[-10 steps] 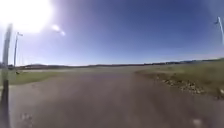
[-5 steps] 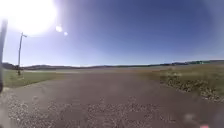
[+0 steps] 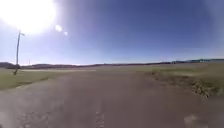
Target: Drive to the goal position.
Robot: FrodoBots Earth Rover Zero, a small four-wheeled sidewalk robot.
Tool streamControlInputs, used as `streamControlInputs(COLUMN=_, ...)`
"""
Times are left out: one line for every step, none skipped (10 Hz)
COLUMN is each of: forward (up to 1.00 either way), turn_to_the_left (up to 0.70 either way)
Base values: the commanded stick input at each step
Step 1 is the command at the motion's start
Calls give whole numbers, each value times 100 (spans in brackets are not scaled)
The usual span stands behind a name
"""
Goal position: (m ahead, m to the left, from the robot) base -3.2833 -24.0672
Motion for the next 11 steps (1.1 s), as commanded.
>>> streamControlInputs(forward=100, turn_to_the_left=0)
streamControlInputs(forward=100, turn_to_the_left=0)
streamControlInputs(forward=100, turn_to_the_left=0)
streamControlInputs(forward=100, turn_to_the_left=0)
streamControlInputs(forward=100, turn_to_the_left=0)
streamControlInputs(forward=100, turn_to_the_left=0)
streamControlInputs(forward=100, turn_to_the_left=0)
streamControlInputs(forward=100, turn_to_the_left=0)
streamControlInputs(forward=100, turn_to_the_left=0)
streamControlInputs(forward=100, turn_to_the_left=0)
streamControlInputs(forward=100, turn_to_the_left=0)
